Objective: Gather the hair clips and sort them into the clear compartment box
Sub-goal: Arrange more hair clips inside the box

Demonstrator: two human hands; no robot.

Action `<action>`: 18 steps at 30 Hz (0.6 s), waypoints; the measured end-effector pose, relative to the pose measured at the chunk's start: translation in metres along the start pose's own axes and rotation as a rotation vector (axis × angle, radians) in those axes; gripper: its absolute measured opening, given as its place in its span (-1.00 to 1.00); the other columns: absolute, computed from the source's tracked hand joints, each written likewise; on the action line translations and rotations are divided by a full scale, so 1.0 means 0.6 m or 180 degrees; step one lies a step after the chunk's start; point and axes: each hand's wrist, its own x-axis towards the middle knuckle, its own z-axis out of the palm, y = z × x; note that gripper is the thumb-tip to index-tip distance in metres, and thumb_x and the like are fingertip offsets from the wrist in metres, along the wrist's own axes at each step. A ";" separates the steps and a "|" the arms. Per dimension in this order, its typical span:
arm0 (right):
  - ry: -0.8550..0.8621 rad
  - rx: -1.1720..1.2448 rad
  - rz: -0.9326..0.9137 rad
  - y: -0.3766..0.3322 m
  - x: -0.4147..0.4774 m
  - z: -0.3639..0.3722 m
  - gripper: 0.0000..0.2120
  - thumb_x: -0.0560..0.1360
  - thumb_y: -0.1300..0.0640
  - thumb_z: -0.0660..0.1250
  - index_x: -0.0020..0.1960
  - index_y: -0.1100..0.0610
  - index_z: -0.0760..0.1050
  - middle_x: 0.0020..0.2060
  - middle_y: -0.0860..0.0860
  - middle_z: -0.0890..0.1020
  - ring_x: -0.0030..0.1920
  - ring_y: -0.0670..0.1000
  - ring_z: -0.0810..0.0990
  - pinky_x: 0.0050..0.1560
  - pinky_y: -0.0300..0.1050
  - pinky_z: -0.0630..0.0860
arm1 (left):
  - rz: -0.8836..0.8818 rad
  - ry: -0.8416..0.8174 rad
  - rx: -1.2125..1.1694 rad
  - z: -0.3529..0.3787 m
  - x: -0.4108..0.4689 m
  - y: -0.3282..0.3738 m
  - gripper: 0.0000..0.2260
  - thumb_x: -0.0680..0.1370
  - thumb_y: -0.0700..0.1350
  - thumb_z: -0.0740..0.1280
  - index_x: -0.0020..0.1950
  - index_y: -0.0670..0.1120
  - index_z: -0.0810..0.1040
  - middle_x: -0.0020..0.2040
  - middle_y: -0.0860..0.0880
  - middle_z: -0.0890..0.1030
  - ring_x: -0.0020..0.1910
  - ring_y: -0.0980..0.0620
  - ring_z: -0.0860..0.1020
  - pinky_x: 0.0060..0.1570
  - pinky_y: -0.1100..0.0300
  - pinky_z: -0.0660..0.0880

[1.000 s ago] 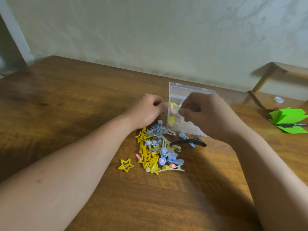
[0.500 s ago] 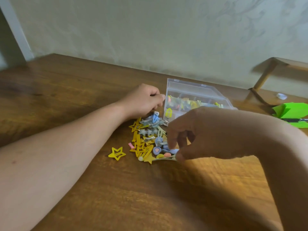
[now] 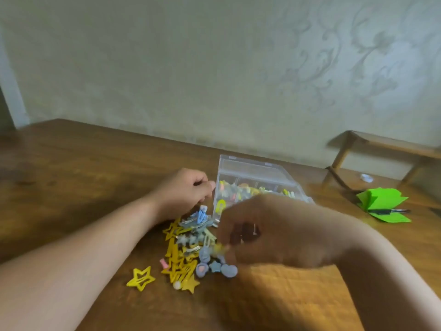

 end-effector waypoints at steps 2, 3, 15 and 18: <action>0.0969 0.0342 0.0151 0.032 -0.007 -0.023 -0.96 0.55 0.04 0.52 -0.03 -0.07 0.67 -0.19 -0.20 0.72 -0.21 -0.20 0.65 -0.17 -0.30 0.55 | 0.0014 -0.0005 0.0015 0.000 -0.001 0.002 -0.64 0.70 0.10 0.33 -0.24 -0.02 0.64 -0.32 0.06 0.66 -0.40 0.17 0.51 -0.24 0.07 0.44; 0.1502 0.0482 0.0343 0.055 -0.010 -0.032 -0.97 0.56 0.05 0.51 -0.03 -0.06 0.67 -0.20 -0.18 0.73 -0.22 -0.18 0.67 -0.16 -0.23 0.58 | 0.0021 -0.0004 -0.0043 0.001 -0.002 0.002 -0.62 0.70 0.13 0.33 -0.25 -0.01 0.64 -0.33 0.07 0.65 -0.38 0.17 0.52 -0.24 0.06 0.43; 0.2059 0.0234 0.1395 0.121 0.059 0.027 -0.86 0.56 -0.11 0.47 0.04 -0.08 0.60 -0.22 -0.12 0.69 -0.27 -0.11 0.66 -0.20 -0.06 0.64 | 0.0292 -0.0267 -0.0188 0.004 -0.008 -0.003 -0.56 0.69 0.17 0.34 -0.33 0.01 0.47 -0.43 0.13 0.42 -0.43 0.20 0.40 -0.24 0.07 0.29; 0.1826 0.0139 0.1370 0.106 0.089 0.038 -0.83 0.53 -0.14 0.49 -0.01 -0.08 0.58 -0.23 -0.09 0.69 -0.27 -0.09 0.65 -0.27 -0.10 0.55 | 0.0279 -0.0232 -0.0171 0.003 -0.007 -0.003 -0.57 0.68 0.16 0.35 -0.33 0.01 0.51 -0.44 0.16 0.49 -0.42 0.21 0.44 -0.27 0.12 0.31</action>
